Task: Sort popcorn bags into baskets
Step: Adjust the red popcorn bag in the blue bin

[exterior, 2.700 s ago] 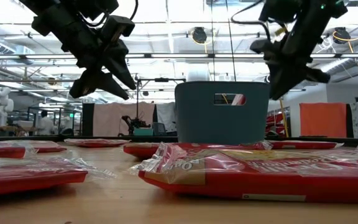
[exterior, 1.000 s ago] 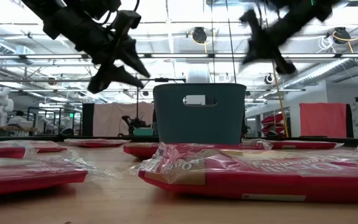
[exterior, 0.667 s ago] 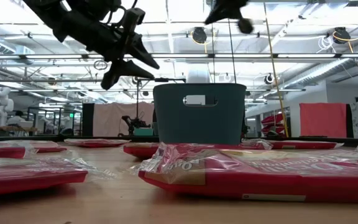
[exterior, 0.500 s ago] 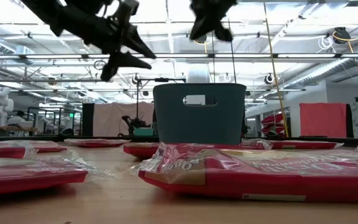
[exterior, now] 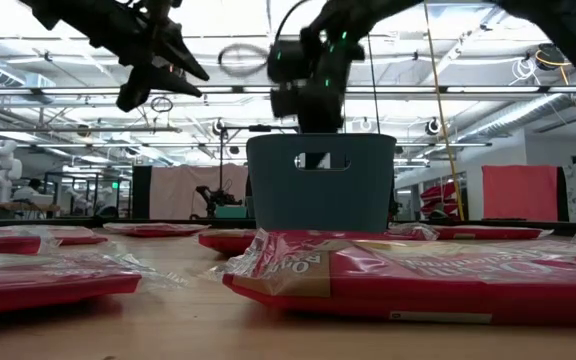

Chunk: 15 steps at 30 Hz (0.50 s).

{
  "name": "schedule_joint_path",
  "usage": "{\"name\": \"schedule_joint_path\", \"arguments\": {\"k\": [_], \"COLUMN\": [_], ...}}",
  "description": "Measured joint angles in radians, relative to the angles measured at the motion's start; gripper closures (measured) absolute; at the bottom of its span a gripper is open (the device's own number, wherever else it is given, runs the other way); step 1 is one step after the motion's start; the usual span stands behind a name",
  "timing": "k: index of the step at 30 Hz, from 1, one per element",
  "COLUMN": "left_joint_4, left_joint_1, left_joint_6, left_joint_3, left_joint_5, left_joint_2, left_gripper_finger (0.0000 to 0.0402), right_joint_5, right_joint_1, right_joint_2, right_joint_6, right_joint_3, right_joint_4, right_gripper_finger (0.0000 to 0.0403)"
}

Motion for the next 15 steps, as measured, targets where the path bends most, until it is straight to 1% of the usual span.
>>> {"name": "schedule_joint_path", "arguments": {"k": [7,12,15], "left_joint_4": [-0.006,-0.006,-0.013], "left_joint_1": [-0.013,-0.02,-0.022], "left_joint_6": [-0.001,0.0,0.011], "left_joint_3": [0.0,0.0,0.0], "left_joint_5": [-0.001,-0.001,0.0], "left_joint_2": [0.008,0.008,0.008], "left_gripper_finger": [0.0282,0.0282,0.0282], "right_joint_5": [0.004,0.078,0.082], "right_joint_1": [-0.002,-0.002,-0.006], "right_joint_2": [0.075,0.083,0.082], "right_joint_6": [-0.029,-0.031,-0.032], "right_joint_3": [-0.044,-0.09,-0.12], "right_joint_4": [0.038,0.091,0.127], "right_gripper_finger": [0.0403,0.0403,0.0403]}}
